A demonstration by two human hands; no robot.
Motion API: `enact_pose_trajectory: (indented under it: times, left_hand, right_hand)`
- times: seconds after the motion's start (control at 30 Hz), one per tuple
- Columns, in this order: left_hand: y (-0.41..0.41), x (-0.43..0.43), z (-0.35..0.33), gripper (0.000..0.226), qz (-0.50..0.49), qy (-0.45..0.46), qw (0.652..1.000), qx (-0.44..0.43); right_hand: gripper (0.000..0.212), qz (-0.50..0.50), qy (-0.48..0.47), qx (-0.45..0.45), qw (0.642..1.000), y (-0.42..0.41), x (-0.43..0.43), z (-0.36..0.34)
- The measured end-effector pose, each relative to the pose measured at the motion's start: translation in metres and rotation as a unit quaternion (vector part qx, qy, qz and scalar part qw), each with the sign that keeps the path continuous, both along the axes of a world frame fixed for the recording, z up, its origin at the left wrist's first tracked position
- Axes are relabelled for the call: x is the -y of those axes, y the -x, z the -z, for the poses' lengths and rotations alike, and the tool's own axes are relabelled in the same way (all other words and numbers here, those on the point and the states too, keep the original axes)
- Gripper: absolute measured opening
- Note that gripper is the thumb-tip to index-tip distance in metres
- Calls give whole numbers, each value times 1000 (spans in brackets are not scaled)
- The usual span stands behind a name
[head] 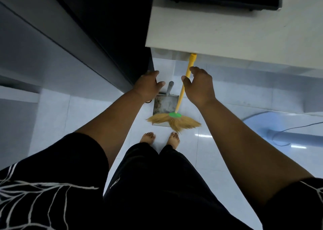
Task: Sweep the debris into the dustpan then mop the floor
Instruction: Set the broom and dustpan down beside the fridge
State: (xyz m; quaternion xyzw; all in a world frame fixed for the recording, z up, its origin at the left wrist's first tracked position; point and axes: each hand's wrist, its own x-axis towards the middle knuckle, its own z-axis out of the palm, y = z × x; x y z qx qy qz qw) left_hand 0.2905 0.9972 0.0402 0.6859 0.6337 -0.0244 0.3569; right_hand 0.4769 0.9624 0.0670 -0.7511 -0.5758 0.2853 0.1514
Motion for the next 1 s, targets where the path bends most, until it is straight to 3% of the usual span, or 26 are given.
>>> enact_pose_trajectory:
  times: [0.2,0.5,1.0]
  left_hand:
    - [42,28,-48,66,-28,-76,996,-31]
    - [121,102,-99,69,-85,-154,983,-56]
    - [303,347,-146,71,-347,-191,909,-132]
  right_hand:
    - [51,-140,-78,70,984,28,-2,-29]
    - [60,-249,-130,126,951,89,20,-68]
    - [63,-463,-198,77,861,299,160,-120]
